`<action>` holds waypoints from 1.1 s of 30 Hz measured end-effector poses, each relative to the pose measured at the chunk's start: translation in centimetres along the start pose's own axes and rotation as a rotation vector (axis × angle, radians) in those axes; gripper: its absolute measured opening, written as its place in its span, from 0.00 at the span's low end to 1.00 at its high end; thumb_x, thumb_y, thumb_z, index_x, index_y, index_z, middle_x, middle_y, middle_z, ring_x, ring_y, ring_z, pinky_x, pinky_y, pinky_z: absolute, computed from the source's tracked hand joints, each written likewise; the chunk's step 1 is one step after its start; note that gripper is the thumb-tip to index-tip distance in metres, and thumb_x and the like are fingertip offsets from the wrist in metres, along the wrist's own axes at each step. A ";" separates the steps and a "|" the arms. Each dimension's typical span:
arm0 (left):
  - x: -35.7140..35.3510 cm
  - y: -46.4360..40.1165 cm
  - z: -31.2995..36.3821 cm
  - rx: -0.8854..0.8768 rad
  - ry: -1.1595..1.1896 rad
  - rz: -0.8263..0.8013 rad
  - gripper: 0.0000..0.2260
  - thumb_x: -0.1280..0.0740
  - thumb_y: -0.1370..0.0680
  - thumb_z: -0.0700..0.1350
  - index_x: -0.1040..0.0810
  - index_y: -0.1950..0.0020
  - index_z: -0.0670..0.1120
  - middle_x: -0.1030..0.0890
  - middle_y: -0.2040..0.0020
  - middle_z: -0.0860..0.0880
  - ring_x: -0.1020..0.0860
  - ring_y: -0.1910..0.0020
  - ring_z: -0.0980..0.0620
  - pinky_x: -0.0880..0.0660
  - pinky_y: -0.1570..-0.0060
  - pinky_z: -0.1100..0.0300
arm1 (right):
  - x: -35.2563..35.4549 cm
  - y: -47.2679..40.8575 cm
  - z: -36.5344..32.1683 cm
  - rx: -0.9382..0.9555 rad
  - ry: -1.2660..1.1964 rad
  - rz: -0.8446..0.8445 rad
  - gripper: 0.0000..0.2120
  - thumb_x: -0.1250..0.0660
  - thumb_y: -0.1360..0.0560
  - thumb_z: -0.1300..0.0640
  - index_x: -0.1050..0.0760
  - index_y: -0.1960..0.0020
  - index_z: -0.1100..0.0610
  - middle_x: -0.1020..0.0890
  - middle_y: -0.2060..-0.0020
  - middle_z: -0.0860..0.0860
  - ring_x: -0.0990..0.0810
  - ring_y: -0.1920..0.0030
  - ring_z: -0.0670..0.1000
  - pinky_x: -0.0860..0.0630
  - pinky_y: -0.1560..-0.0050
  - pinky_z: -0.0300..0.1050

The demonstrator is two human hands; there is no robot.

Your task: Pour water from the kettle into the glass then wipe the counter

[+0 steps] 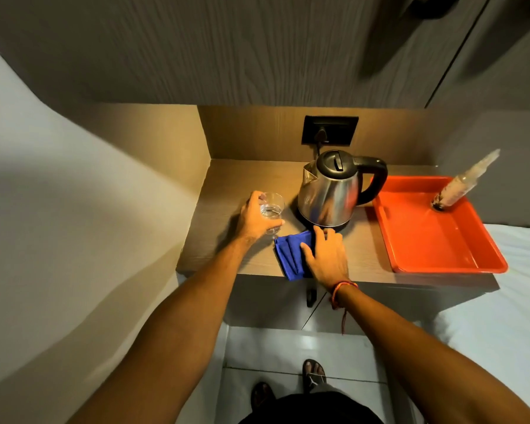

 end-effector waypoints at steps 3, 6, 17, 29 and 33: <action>0.1 0.4 0.5 -0.035 -0.016 -0.039 0.43 0.17 0.33 0.43 0.35 0.24 0.46 0.27 0.28 0.44 0.26 0.30 0.43 0.24 0.46 0.63 | -0.3 -0.6 0.1 -0.207 -0.067 -0.122 0.27 0.33 0.24 0.44 0.31 0.32 0.61 0.24 0.39 0.61 0.26 0.38 0.64 0.26 0.39 0.56; 0.3 1.3 1.8 -0.189 -0.239 -0.025 0.46 0.19 0.32 0.53 0.38 0.20 0.45 0.36 0.21 0.44 0.37 0.22 0.43 0.33 0.24 0.48 | -0.1 -1.0 0.3 -0.291 -0.167 -0.190 0.23 0.30 0.26 0.46 0.25 0.40 0.63 0.20 0.43 0.62 0.23 0.40 0.64 0.25 0.42 0.55; -6.3 7.7 7.7 -0.746 -0.352 0.027 0.10 0.33 0.22 0.51 0.24 0.45 0.47 0.21 0.46 0.50 0.24 0.46 0.49 0.24 0.47 0.52 | 9.9 -1.4 6.1 -0.331 -0.550 0.085 0.13 0.30 0.30 0.66 0.34 0.54 0.56 0.25 0.59 0.55 0.28 0.57 0.51 0.32 0.58 0.47; -11.9 9.8 11.2 -0.696 -0.248 -0.174 0.14 0.37 0.19 0.54 0.25 0.38 0.48 0.21 0.42 0.51 0.23 0.43 0.51 0.23 0.43 0.52 | 14.4 -0.7 18.9 -0.621 -0.522 0.082 0.17 0.34 0.27 0.70 0.28 0.38 0.70 0.22 0.49 0.60 0.23 0.44 0.57 0.28 0.48 0.49; -12.0 10.1 10.6 -0.714 -0.285 -0.154 0.14 0.36 0.19 0.54 0.25 0.37 0.48 0.21 0.41 0.50 0.23 0.42 0.51 0.23 0.42 0.52 | 13.5 0.1 19.4 -0.632 -0.314 -0.012 0.21 0.32 0.27 0.67 0.31 0.35 0.67 0.23 0.38 0.66 0.24 0.37 0.65 0.27 0.41 0.54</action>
Point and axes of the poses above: each hand's wrist, its own y-axis away from the middle knuckle, its own x-axis out of the back of the hand, z = x × y, the point moved 4 cm from there along -y, towards the middle knuckle
